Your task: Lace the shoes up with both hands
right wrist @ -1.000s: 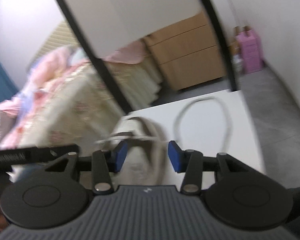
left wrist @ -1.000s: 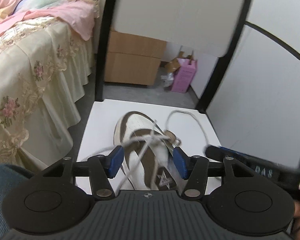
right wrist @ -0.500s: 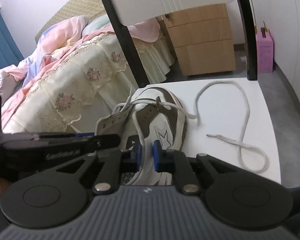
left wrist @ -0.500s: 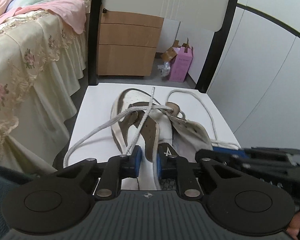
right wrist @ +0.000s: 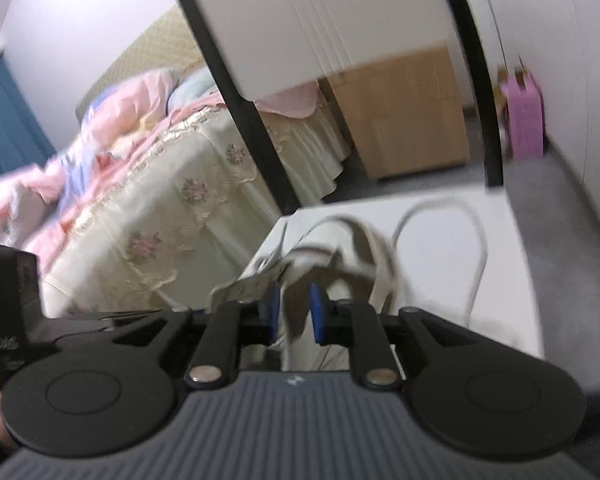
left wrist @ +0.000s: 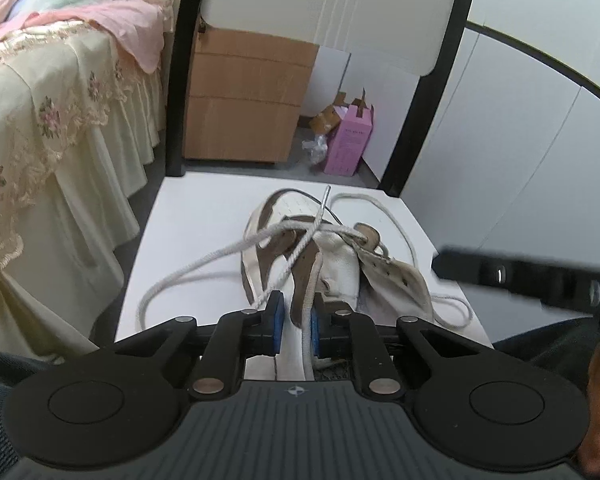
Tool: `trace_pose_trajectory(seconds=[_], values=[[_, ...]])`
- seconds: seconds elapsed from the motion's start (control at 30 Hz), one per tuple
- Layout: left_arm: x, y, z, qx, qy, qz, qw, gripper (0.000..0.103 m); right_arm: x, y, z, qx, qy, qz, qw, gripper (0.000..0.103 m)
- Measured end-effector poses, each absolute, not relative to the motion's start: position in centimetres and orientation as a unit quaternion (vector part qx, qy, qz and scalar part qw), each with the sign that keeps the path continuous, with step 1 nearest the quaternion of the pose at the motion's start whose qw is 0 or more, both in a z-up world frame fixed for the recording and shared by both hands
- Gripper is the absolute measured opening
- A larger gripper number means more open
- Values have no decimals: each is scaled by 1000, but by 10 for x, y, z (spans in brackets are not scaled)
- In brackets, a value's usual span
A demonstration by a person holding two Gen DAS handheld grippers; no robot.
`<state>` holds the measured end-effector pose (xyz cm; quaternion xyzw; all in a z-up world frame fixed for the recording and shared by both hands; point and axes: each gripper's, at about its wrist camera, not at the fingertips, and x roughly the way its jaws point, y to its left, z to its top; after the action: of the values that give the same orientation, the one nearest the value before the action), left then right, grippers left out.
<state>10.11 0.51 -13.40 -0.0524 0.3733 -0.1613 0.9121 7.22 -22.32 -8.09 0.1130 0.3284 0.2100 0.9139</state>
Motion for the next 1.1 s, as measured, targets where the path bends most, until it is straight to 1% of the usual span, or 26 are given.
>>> trace_pose_trajectory(seconds=[0.07,0.1,0.13,0.17,0.4,0.43,0.47,0.5,0.57,0.8,0.9,1.1], values=[[102,4,-135,-53,367,-164,914,16,88,-213,-74,57,328,217,918,20],[103,3,-136,-50,364,-164,915,16,97,-207,-73,33,334,228,914,23],[103,1,-136,-46,360,-165,917,16,107,-199,-72,5,343,239,908,30],[103,0,-137,-38,356,-165,919,16,116,-191,-71,-22,351,251,902,31],[107,-10,-142,3,336,-163,927,16,151,-138,-90,-220,397,298,840,29],[108,-12,-143,11,338,-160,927,16,153,-133,-94,-245,400,294,833,23],[109,-14,-144,18,338,-161,927,16,153,-129,-97,-261,398,292,829,20],[110,-15,-144,21,337,-162,927,16,153,-126,-99,-270,394,293,828,12],[111,-17,-145,24,337,-167,926,17,149,-122,-102,-287,380,286,832,3],[109,-28,-149,67,329,-179,925,17,136,-128,-97,-250,348,292,855,2],[107,-34,-151,85,324,-182,924,17,140,-133,-82,-194,339,292,873,2],[105,-35,-152,90,322,-182,925,17,139,-131,-44,-139,306,302,892,2]])
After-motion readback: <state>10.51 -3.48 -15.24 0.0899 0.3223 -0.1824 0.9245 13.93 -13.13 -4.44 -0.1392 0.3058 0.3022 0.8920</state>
